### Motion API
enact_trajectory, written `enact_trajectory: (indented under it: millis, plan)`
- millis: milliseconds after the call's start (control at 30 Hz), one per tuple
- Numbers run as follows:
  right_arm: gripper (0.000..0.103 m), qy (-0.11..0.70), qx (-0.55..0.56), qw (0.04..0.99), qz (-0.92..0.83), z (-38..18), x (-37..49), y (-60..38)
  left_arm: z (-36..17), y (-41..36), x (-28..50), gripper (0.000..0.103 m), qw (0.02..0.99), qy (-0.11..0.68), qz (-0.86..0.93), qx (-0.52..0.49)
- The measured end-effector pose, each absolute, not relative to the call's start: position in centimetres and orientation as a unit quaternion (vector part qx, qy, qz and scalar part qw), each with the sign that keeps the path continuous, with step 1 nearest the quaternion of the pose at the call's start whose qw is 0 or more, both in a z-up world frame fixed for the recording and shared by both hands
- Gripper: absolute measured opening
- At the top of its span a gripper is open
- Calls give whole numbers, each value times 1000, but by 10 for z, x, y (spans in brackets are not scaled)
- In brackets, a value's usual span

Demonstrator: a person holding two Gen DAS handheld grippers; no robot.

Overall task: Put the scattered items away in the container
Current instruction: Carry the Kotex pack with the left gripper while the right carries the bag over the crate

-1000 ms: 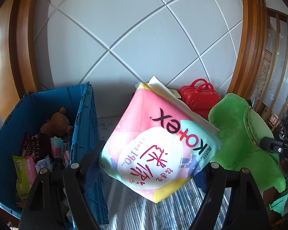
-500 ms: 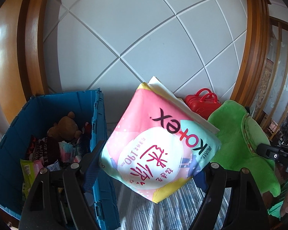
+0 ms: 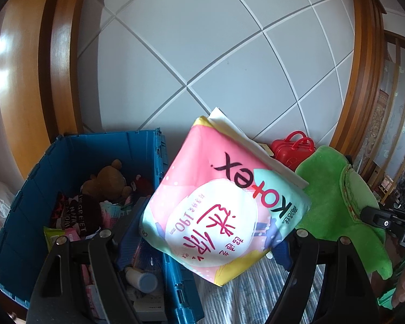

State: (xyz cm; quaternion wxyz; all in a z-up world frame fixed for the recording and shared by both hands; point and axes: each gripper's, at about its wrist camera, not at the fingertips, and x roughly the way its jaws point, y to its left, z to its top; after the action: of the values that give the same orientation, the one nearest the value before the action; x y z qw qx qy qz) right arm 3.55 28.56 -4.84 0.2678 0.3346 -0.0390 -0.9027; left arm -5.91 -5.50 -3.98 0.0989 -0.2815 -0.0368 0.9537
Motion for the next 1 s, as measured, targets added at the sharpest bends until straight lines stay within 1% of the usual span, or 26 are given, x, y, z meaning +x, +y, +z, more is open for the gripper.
enact_trajectory:
  millis: [400,733,1000]
  plan:
    - [11,-11,333,280,-900,-40,38,230,-47,-118,-60,80,74,-62,954,-282]
    - [11,9,332,304,-893,-38,35,174,-50,-181,-53,80,36,-79,956,-282]
    - [11,30,321,328,-888,-26,36,127,-53,-215,-45,80,17,-85,955,-283]
